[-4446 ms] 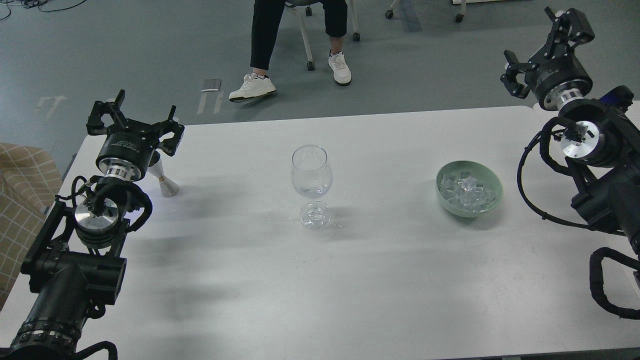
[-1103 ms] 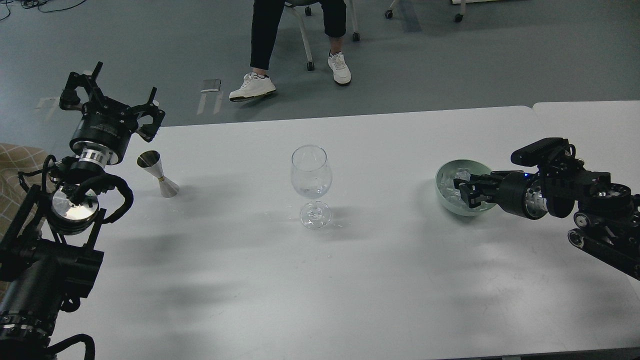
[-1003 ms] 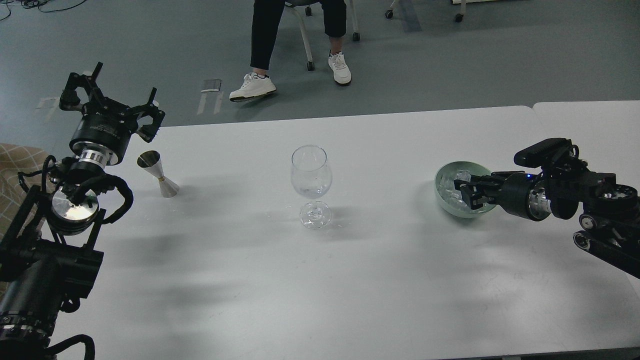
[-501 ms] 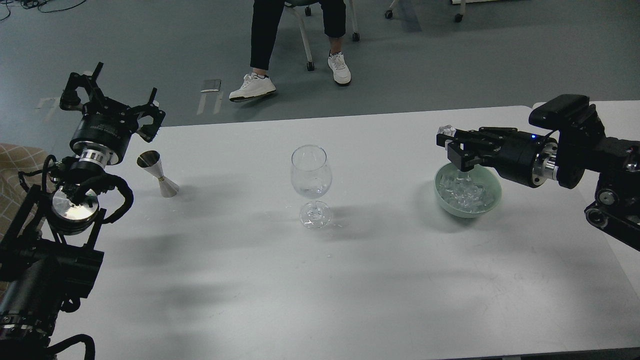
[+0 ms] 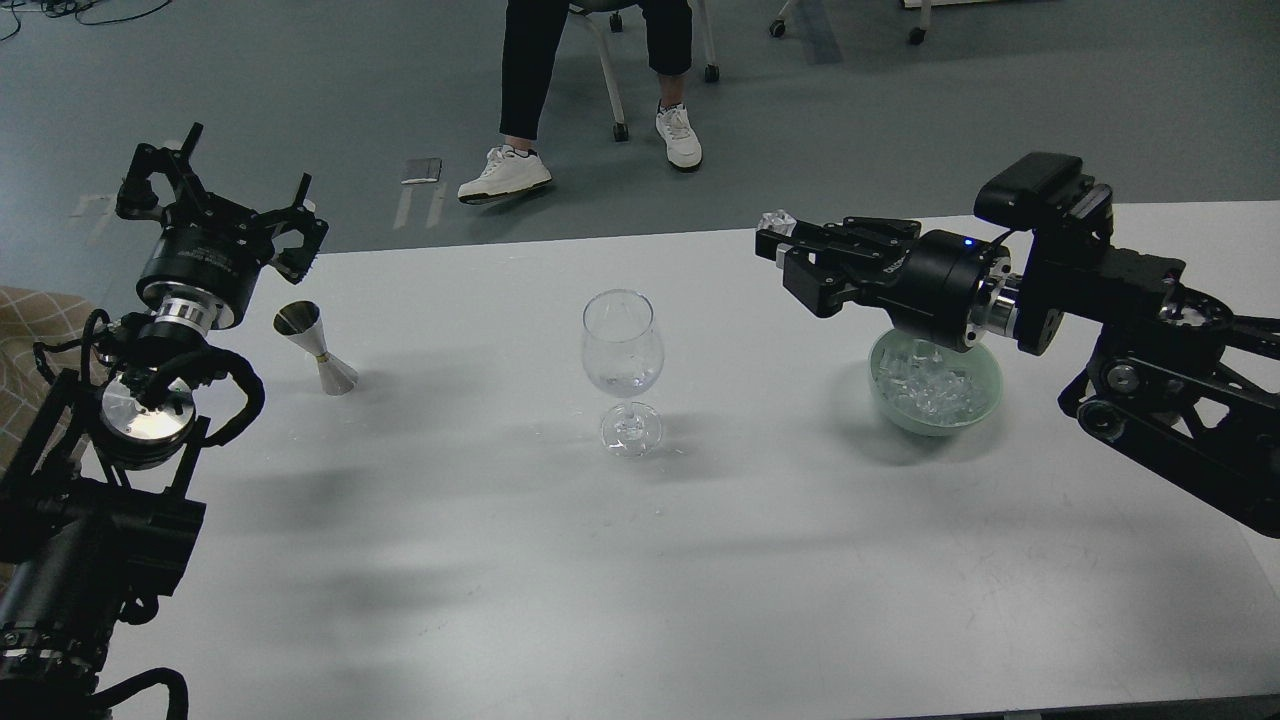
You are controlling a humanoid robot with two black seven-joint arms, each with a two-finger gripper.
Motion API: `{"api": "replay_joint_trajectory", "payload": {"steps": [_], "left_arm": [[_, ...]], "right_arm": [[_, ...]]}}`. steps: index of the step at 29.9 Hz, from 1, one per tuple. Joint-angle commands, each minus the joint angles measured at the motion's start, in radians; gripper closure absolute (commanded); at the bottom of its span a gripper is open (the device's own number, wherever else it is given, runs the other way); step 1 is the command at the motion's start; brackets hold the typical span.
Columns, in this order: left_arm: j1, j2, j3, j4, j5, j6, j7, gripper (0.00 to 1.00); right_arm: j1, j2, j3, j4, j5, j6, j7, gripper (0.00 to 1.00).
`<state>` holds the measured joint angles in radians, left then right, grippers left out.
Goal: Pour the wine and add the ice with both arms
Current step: 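Carry the ice cube with the right gripper above the wine glass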
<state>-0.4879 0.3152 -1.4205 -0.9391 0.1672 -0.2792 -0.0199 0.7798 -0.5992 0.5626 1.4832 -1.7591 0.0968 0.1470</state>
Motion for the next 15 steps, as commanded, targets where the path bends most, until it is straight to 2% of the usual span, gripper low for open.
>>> {"api": "replay_joint_trajectory", "payload": {"steps": [1, 7, 10, 15], "left_arm": [[0.002, 0.002, 0.000, 0.000, -0.002, 0.000, -0.002, 0.02], [0.002, 0.001, -0.001, -0.001, -0.002, 0.000, -0.002, 0.02], [0.002, 0.002, -0.003, -0.001, -0.002, -0.002, -0.002, 0.02], [0.002, 0.004, -0.012, -0.001, -0.002, -0.002, 0.000, 0.02]], "right_arm": [[0.006, 0.068, -0.001, -0.007, -0.005, 0.000, -0.001, 0.98], [0.004, 0.173, -0.009, -0.017, -0.013, 0.001, -0.010, 0.97], [0.004, 0.208, -0.009, -0.026, -0.013, 0.001, -0.032, 0.97], [0.012, 0.251, -0.012, -0.061, -0.039, 0.001, -0.040, 0.94]]}}
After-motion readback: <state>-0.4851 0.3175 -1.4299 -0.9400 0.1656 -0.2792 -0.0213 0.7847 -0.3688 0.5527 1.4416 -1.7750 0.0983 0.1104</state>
